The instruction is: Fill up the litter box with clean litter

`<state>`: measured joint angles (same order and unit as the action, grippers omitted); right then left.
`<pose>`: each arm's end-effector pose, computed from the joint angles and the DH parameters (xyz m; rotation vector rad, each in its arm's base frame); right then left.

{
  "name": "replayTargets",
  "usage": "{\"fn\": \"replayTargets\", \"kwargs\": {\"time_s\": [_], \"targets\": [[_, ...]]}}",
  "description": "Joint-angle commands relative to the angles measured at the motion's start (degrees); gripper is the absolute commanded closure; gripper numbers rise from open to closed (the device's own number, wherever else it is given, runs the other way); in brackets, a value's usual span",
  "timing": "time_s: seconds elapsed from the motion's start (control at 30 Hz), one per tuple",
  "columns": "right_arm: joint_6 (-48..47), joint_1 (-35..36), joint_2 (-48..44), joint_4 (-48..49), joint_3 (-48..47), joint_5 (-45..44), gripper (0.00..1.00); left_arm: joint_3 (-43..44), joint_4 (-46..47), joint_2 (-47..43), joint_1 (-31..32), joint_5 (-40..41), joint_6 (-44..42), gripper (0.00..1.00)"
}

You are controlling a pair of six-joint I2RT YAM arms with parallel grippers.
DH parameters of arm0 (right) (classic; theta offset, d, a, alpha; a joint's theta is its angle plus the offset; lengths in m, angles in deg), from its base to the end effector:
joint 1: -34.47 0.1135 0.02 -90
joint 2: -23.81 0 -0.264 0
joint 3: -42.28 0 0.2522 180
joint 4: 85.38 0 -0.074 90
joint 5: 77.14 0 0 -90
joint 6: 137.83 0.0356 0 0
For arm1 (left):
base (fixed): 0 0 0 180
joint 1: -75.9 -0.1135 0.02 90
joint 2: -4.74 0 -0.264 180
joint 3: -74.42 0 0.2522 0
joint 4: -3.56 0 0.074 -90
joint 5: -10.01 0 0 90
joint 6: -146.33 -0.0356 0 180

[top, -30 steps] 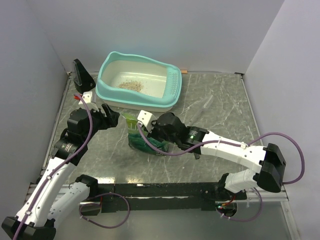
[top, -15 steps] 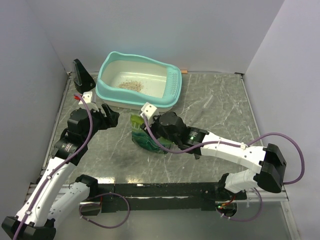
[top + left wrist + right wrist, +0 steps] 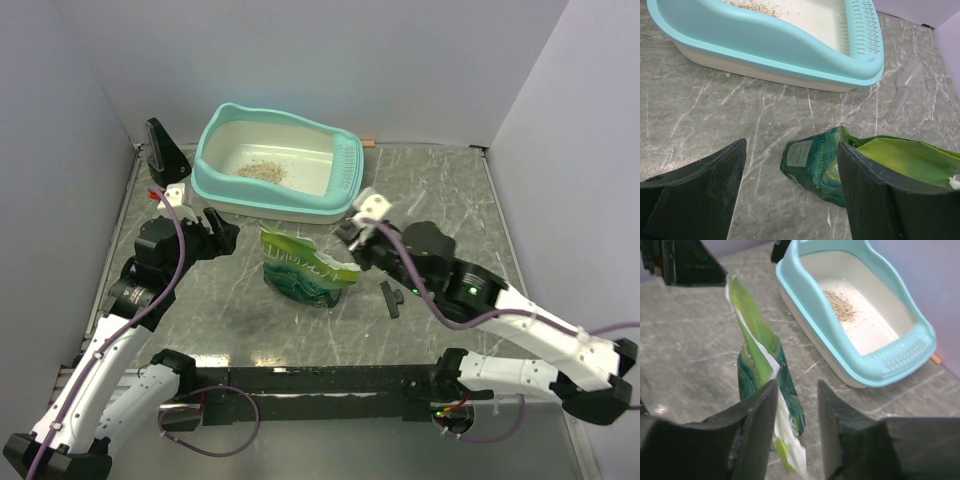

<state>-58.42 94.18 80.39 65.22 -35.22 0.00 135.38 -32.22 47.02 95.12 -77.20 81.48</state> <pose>0.1166 0.1840 0.4079 -0.8571 1.5086 0.4417 0.1595 -0.0538 0.3397 -0.1322 1.8932 -0.4864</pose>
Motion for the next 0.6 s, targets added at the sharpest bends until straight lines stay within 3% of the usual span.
{"fn": "replayTargets", "kwargs": {"time_s": [0.0,0.2,0.33,0.57], "targets": [[0.30,-1.87,-4.97,-7.56,1.60,-0.68,1.00,0.53,1.10,-0.89,-0.15,-1.47,-0.01,0.22],[2.32,-5.20,-1.83,-10.73,1.52,5.03,1.00,0.70,0.93,-0.53,-0.15,-2.00,-0.01,0.22],[4.17,-11.34,0.46,-7.84,2.57,16.78,1.00,0.26,1.02,-1.06,-0.15,-2.08,0.08,0.22],[4.35,-15.14,4.68,-5.98,2.57,26.73,1.00,0.26,1.45,-0.62,-0.15,-3.13,0.25,0.22]]}}
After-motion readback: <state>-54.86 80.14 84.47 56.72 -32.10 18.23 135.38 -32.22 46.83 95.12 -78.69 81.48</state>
